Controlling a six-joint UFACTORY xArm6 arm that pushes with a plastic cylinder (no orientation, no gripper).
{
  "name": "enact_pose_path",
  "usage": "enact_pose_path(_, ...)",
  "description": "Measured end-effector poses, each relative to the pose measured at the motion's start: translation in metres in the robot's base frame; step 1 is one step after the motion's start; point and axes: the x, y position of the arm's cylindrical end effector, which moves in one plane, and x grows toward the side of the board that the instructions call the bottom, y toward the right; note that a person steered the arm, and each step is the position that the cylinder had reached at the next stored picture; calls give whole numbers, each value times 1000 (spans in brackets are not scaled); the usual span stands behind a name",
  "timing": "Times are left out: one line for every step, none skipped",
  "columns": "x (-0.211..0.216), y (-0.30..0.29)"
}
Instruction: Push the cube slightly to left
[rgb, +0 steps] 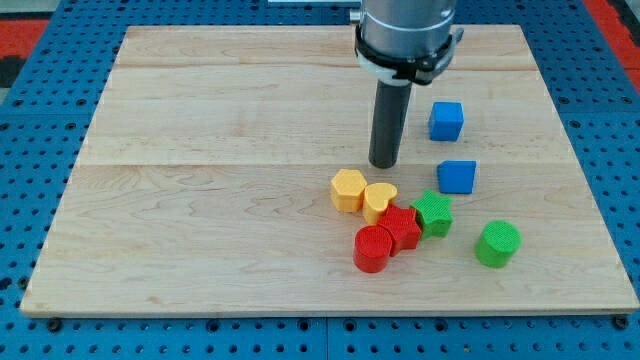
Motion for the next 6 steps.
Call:
enact_pose_path(-15,-6)
enact_pose_path(-13,-1)
enact_pose_path(-4,78)
enact_pose_path(-15,146)
enact_pose_path(-39,173)
enact_pose_path(-68,99)
